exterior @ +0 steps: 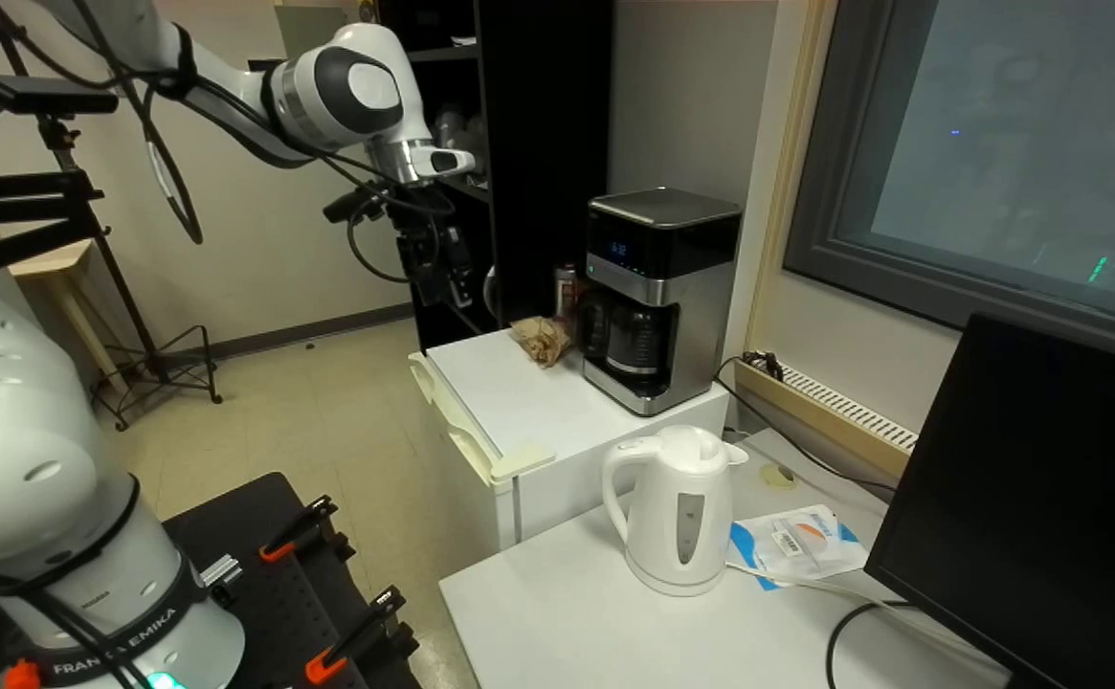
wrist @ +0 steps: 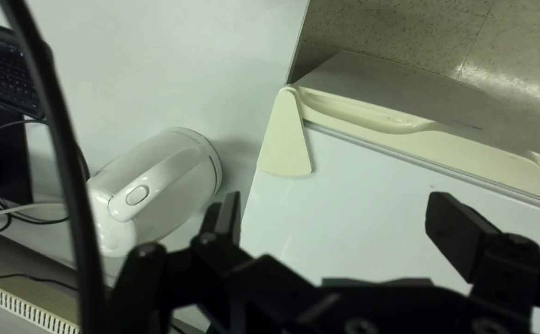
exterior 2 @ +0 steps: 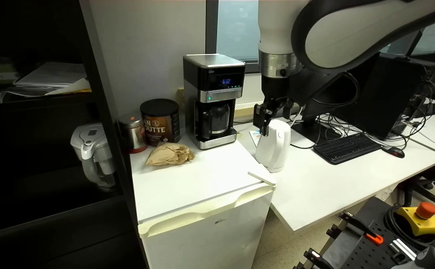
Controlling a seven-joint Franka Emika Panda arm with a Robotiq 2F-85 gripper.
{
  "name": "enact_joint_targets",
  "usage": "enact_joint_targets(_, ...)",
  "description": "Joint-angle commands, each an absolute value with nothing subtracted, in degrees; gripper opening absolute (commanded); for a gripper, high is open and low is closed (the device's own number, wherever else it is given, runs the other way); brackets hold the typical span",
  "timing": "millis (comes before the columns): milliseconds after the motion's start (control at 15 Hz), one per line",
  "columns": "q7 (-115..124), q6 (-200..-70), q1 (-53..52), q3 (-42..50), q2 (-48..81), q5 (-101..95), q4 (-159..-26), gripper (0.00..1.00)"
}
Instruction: Press the button on the right side of the coffee machine
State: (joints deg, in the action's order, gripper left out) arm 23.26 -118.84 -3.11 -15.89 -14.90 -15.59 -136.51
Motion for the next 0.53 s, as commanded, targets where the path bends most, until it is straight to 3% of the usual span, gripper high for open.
enact_joint_targets(0, 23.52, -123.11, -2.81, -14.88, -11.47, -23.46, -135.16, 1.0)
enact_joint_targets(467, 26.47, -131.07, -1.93, -12.17, -4.6, -39.85, -132.57, 1.0)
